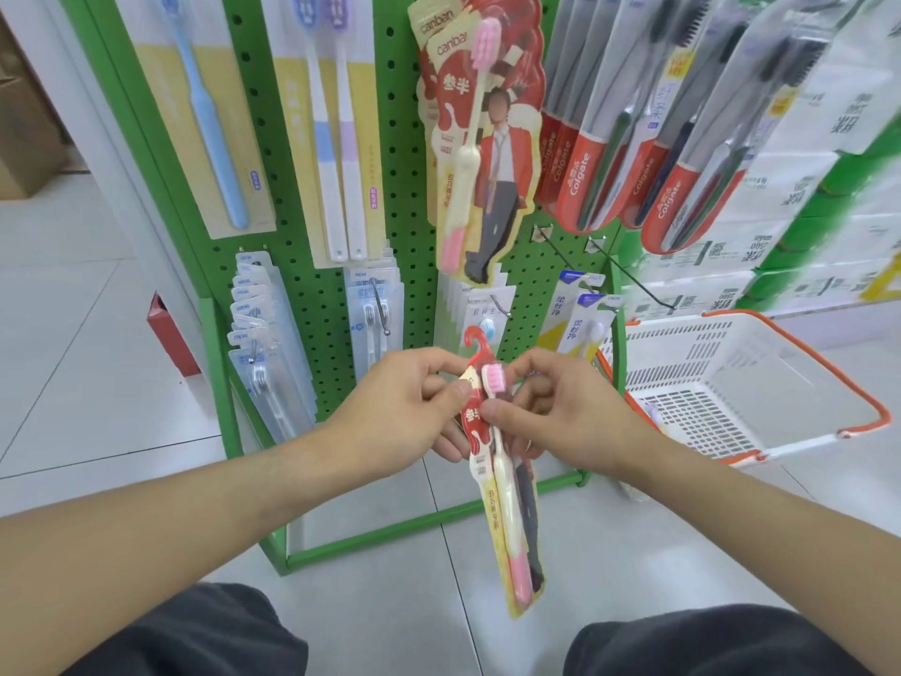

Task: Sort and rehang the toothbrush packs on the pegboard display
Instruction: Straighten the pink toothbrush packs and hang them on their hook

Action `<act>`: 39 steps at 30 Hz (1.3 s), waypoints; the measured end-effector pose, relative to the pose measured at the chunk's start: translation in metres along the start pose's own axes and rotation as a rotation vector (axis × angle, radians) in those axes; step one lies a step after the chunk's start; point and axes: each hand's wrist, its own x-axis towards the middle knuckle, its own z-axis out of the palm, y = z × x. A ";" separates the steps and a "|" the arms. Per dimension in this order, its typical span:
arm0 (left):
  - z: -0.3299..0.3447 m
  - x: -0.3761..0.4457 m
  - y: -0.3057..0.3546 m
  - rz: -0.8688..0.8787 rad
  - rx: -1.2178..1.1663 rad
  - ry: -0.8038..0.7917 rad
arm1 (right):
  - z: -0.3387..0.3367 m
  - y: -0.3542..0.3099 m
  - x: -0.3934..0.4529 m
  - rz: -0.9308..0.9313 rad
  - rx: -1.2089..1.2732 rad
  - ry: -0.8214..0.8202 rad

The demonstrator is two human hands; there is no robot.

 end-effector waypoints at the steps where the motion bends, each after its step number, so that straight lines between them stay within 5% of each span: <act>1: 0.000 0.000 0.000 -0.001 -0.001 0.014 | 0.002 -0.001 0.000 0.016 -0.060 -0.006; 18: -0.006 0.003 -0.008 -0.107 0.042 0.093 | 0.004 -0.018 -0.011 -0.062 -0.730 -0.184; 25: -0.002 0.003 -0.010 -0.171 -0.088 0.141 | 0.003 -0.019 -0.018 0.088 -0.637 -0.338; 30: 0.005 -0.005 -0.009 -0.272 -0.114 -0.153 | 0.006 -0.019 -0.020 0.103 -0.491 -0.348; 34: 0.004 -0.006 -0.012 -0.259 -0.132 -0.217 | 0.003 -0.022 -0.017 0.126 -0.393 -0.287; 39: -0.003 0.000 -0.015 -0.259 -0.114 -0.199 | -0.005 -0.019 -0.008 0.108 -0.511 0.065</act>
